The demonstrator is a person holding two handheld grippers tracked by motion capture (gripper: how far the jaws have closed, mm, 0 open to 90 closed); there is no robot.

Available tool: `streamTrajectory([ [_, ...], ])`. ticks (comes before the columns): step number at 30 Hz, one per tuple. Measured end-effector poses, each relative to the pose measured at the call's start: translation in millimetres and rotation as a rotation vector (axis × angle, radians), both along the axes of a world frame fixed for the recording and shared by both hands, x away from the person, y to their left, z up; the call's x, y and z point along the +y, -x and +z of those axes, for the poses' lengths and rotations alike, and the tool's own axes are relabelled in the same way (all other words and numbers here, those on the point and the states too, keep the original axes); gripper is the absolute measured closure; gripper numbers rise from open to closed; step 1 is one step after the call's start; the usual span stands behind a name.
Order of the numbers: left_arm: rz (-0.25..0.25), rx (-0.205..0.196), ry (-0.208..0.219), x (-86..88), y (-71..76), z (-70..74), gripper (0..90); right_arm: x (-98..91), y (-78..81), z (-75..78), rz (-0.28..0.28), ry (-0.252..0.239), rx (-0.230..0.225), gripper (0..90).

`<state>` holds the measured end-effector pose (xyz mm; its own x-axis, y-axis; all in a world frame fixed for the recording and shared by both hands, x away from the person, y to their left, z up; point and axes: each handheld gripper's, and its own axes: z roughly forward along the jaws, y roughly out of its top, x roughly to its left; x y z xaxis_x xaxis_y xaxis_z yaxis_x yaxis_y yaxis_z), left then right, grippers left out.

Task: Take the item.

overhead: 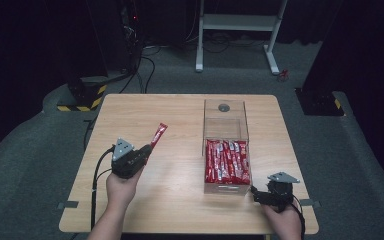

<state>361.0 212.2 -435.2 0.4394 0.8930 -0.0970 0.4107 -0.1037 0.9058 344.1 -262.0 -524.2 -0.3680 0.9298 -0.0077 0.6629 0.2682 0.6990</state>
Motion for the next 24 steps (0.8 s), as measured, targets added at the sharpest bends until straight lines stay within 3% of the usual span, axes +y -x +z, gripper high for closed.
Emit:
streamTrajectory([
  [11,0.036,0.041,-0.007,7.6,-11.0,-12.7,85.0,-0.1,0.1,0.0,0.005,0.002,-0.002,10.1],
  [21,0.076,0.099,-0.057,13.2,-30.0,-36.3,85.0,-0.2,0.1,0.0,0.005,0.002,-0.002,10.1],
  [24,0.083,0.113,-0.054,13.4,-33.9,-42.4,85.0,-0.2,0.1,0.0,0.005,0.001,-0.002,10.1],
])
